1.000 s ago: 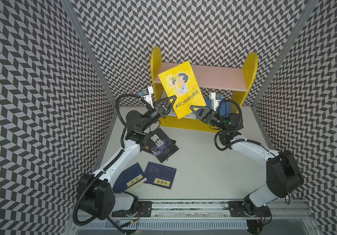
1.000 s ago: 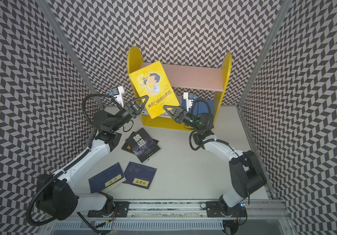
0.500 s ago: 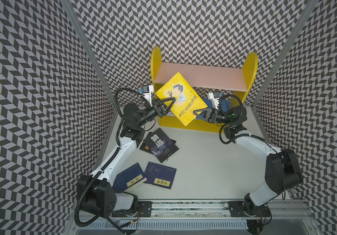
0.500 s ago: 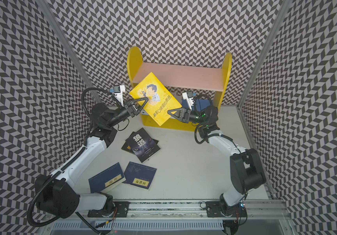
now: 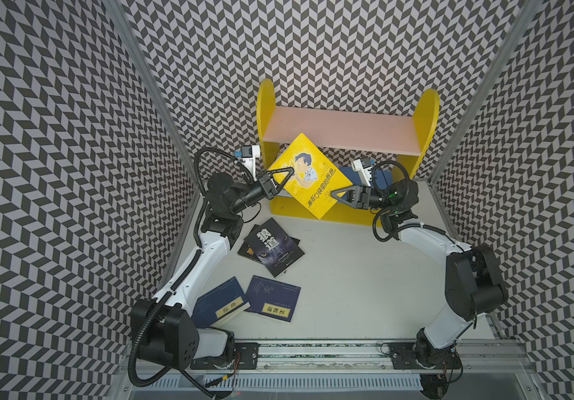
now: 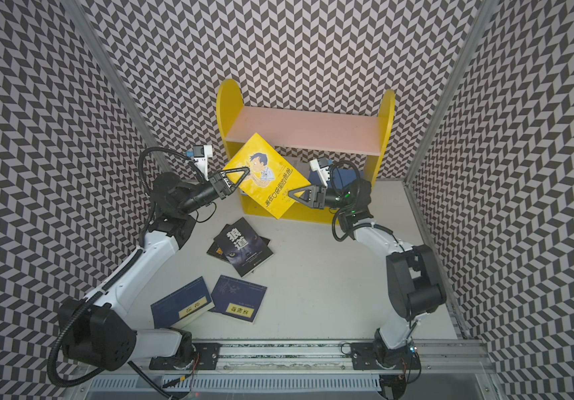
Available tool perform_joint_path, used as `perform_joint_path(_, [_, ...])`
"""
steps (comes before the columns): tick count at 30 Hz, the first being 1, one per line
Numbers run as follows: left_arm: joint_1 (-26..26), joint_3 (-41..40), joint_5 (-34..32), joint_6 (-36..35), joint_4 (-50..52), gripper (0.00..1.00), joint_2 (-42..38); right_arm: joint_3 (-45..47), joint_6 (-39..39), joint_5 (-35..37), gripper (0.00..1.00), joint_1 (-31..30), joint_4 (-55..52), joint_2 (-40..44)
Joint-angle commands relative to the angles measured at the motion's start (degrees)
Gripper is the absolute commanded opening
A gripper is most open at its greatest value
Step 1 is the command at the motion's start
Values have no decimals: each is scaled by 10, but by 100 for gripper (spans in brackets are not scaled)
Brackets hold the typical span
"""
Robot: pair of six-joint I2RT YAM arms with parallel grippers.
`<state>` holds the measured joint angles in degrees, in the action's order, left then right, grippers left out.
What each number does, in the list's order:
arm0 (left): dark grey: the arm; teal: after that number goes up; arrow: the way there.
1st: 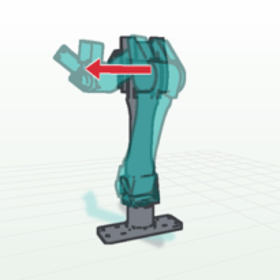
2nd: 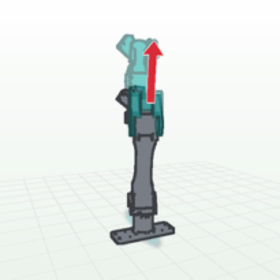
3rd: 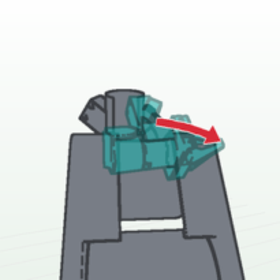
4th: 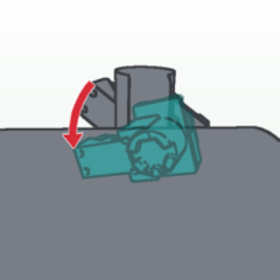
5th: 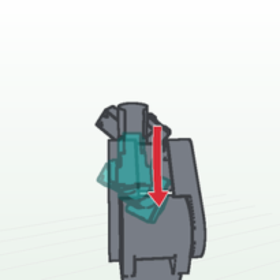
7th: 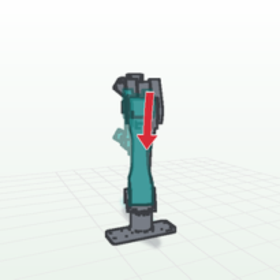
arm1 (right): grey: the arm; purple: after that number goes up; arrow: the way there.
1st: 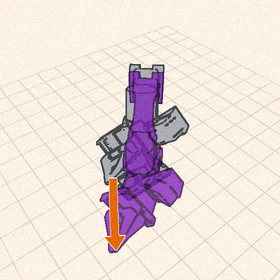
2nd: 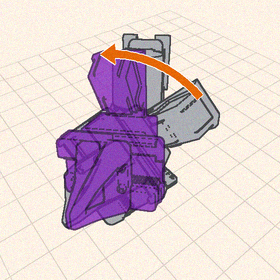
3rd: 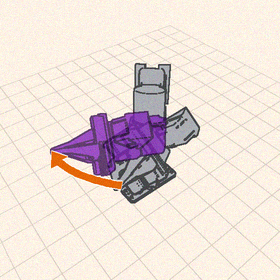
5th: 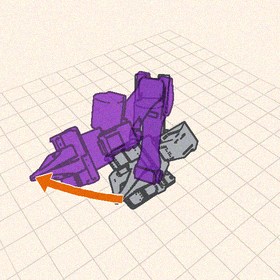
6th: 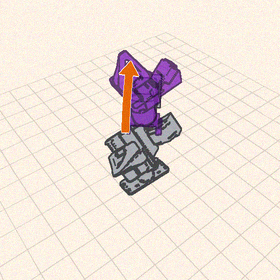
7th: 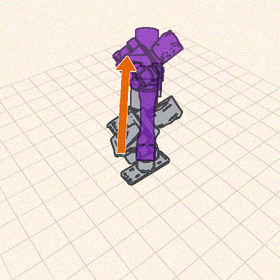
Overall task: Stacking books/files
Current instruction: Pick up the book at the center of the table.
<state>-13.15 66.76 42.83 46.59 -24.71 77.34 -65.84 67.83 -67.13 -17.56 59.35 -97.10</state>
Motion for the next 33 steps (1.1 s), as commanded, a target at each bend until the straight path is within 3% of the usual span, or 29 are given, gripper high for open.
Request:
perform_joint_path(1, [1,-44,-55,47,-69,0,-20,49,93,71,43,-8,169,-4])
perform_joint_path(5, [2,-131,-114,127,-144,0,-52,106,151,122,53,-25,265,-19])
perform_joint_path(8, [3,-169,-137,169,-180,0,-65,136,152,146,57,-42,270,-26])
perform_joint_path(20, [5,-217,-192,218,-218,0,-75,140,148,161,62,-88,248,-61])
perform_joint_path(30, [7,-237,-203,228,-250,0,-70,106,153,176,36,-100,233,-86])
perform_joint_path(33, [6,-236,-200,226,-257,0,-65,104,142,189,22,-99,207,-86])
